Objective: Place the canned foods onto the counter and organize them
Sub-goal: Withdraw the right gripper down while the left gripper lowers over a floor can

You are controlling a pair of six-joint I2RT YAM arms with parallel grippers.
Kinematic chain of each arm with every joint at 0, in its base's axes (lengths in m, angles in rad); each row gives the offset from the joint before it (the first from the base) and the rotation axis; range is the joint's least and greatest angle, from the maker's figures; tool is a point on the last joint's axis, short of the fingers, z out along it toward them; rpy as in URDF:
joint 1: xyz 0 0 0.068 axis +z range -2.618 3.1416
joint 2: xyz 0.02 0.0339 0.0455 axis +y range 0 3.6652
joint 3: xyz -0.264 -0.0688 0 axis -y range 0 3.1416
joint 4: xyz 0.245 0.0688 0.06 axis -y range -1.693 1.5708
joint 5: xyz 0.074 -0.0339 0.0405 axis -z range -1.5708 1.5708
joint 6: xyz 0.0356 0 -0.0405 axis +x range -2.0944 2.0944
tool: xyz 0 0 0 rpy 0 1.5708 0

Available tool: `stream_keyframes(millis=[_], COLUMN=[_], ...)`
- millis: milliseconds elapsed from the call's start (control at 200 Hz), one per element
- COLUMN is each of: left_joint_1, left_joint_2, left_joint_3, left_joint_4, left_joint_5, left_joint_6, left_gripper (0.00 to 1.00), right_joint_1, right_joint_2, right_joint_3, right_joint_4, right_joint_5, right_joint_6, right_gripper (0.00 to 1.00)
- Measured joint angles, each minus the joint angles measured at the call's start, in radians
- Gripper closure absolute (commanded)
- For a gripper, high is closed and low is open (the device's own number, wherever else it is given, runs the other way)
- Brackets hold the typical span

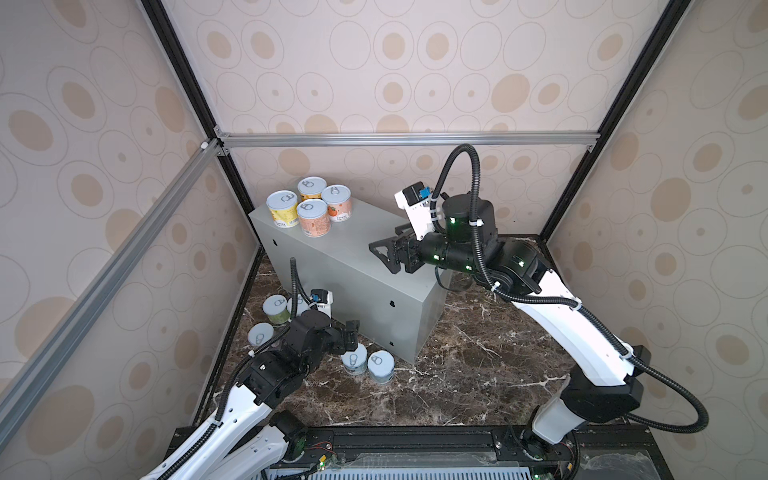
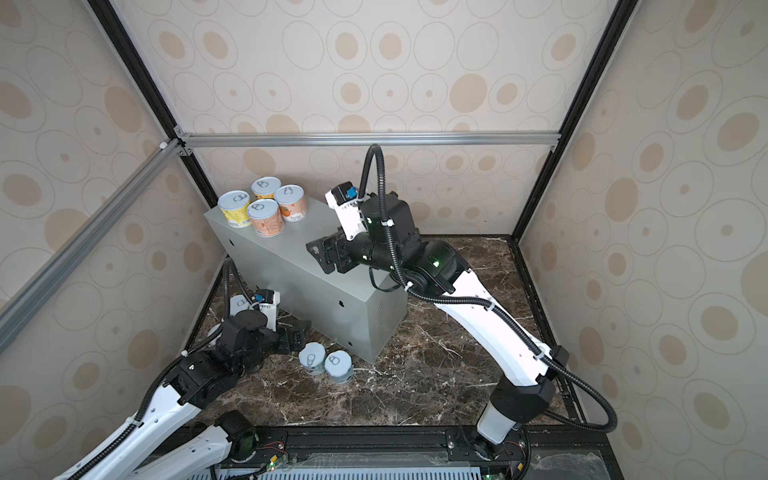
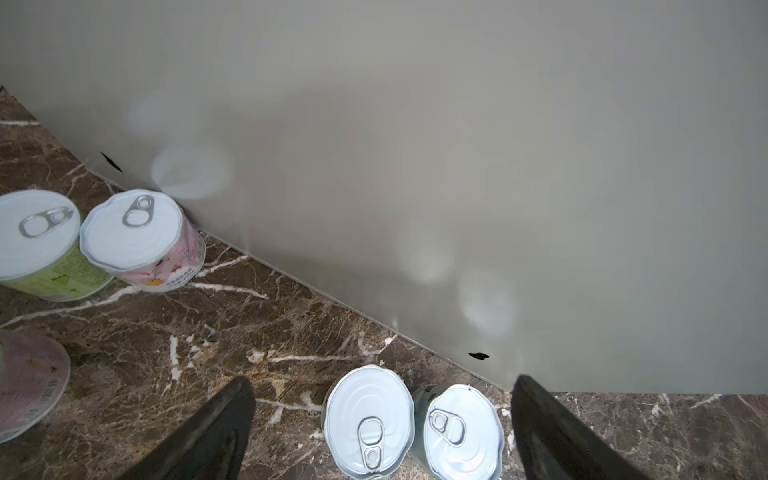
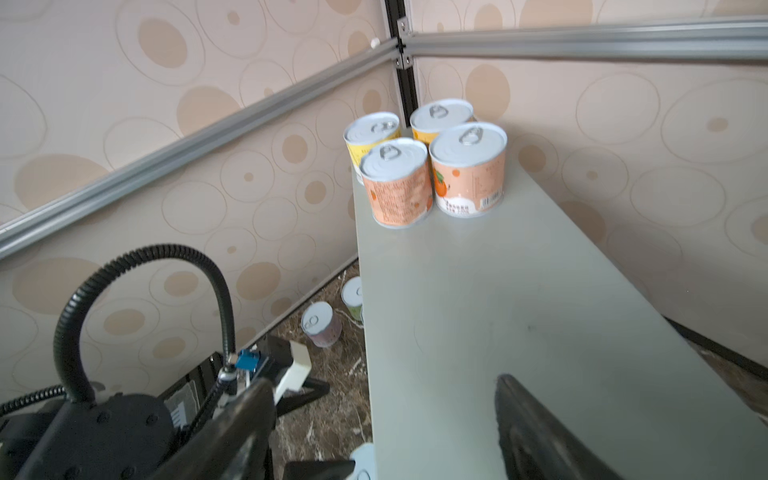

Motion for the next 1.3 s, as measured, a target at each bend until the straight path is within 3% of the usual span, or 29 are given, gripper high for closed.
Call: stream_keyframes(millis=[310, 665, 905, 1300], left_joint_1=[-0.005, -0.048, -0.075, -0.118], left_joint_2=[0.044, 0.121, 0.163, 0.270], left_joint_3=[-0.055, -0.137, -0.194, -0.224], left_joint_4=[0.000, 0.045, 0.097, 0.187], left_joint_5=[-0.027, -0.032, -0.031, -0.028], left_joint_6=[-0.056, -0.119, -0.158, -0.207], left_gripper=[0.01, 0.01, 0.01, 0.01], right_joint_1=[-0.012, -0.101, -0.106, -0.107], right_joint_2=[-0.345, -0.676, -0.799, -0.831], right_joint_3=[-0.427, -0.787, -0.904, -0.990], right_joint_4=[0.061, 0.090, 0.087, 0.074], right_joint_5=[0.084, 0.195, 0.232, 0.259], right_joint_6=[-0.001, 0.065, 0.082, 0.085], right_gripper=[0.01, 0.00, 0.00, 0.00])
